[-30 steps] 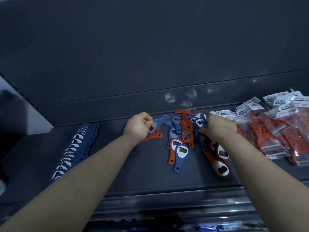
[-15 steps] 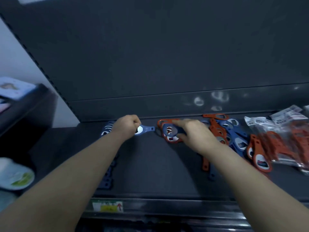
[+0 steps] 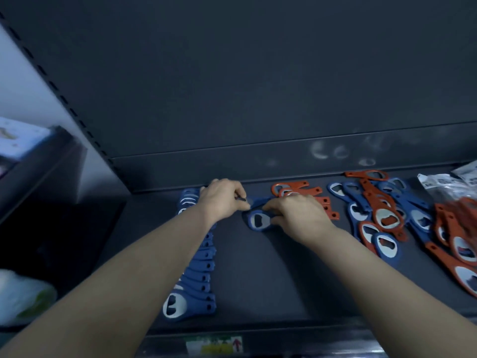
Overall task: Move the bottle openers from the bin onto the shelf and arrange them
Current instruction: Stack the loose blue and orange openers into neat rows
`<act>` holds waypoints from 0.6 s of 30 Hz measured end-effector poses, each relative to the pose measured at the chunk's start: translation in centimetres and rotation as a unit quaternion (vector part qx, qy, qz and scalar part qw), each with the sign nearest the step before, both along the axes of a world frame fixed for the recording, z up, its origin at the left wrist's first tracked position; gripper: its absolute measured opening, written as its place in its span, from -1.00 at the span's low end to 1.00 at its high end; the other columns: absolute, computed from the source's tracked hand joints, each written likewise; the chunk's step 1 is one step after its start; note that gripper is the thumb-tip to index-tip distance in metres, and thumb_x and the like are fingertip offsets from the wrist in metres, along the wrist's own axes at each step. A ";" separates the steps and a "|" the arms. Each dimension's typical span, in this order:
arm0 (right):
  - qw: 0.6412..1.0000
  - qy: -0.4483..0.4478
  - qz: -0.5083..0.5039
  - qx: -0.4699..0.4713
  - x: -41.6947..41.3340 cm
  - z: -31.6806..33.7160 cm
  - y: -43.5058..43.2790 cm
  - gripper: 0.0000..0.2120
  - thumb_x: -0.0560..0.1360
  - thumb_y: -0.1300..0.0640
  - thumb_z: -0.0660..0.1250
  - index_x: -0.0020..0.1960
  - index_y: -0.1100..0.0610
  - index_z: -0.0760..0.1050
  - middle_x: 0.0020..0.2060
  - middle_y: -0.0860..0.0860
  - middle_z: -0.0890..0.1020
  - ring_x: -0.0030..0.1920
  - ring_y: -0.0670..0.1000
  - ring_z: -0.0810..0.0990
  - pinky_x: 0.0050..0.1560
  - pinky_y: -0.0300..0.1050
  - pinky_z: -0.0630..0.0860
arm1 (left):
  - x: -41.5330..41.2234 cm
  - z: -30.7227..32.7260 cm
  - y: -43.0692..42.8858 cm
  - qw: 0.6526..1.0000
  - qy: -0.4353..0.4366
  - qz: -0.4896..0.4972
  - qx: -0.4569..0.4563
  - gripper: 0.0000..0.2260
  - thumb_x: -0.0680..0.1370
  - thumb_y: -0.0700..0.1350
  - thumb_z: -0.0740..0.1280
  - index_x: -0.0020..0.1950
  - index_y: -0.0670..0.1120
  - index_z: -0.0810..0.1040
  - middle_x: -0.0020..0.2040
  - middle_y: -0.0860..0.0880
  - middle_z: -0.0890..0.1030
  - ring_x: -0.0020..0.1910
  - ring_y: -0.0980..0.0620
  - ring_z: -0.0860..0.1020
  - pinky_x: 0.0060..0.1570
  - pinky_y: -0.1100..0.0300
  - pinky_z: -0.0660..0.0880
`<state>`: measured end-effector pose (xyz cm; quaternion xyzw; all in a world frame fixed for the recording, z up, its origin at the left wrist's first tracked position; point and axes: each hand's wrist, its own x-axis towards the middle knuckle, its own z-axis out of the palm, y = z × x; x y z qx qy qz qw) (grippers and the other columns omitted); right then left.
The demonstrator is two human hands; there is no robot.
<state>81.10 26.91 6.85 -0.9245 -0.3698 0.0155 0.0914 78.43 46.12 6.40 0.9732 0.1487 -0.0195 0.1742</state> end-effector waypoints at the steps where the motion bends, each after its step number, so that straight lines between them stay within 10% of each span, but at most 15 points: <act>1: 1.000 0.000 0.000 0.002 0.1 -0.2 0.7 -0.65 0.48 0.00 0.28 0.26 -0.17 0.48 0.10 0.01 0.62 0.16 0.12 0.52 0.04 -0.08 0.38 | 0.1 0.2 0.4 0.999 -0.030 0.017 -0.022 -0.92 0.47 0.04 0.41 -0.06 0.12 0.58 -0.09 0.14 0.59 0.06 0.03 0.50 0.11 0.01 0.43; 5: 1.000 0.004 -0.002 0.009 0.9 -0.5 3.2 -0.67 0.52 0.01 0.26 0.28 -0.16 0.47 0.15 -0.03 0.53 0.23 0.07 0.45 0.11 -0.07 0.28 | -0.4 1.1 1.8 0.994 -0.089 0.063 -0.021 -0.81 0.54 -0.22 0.23 -0.09 0.05 0.56 -0.13 0.11 0.60 -0.07 0.01 0.56 -0.02 -0.01 0.53; 18: 0.995 -0.044 -0.088 0.032 0.7 -0.9 -1.8 -0.74 0.53 0.02 0.24 0.20 -0.12 0.53 0.17 -0.04 0.55 0.22 0.07 0.46 0.11 -0.04 0.32 | 1.1 0.6 -5.0 0.992 -0.102 -0.044 -0.057 -0.82 0.53 -0.19 0.28 0.03 0.05 0.58 0.01 0.05 0.62 0.06 0.00 0.56 0.07 0.07 0.51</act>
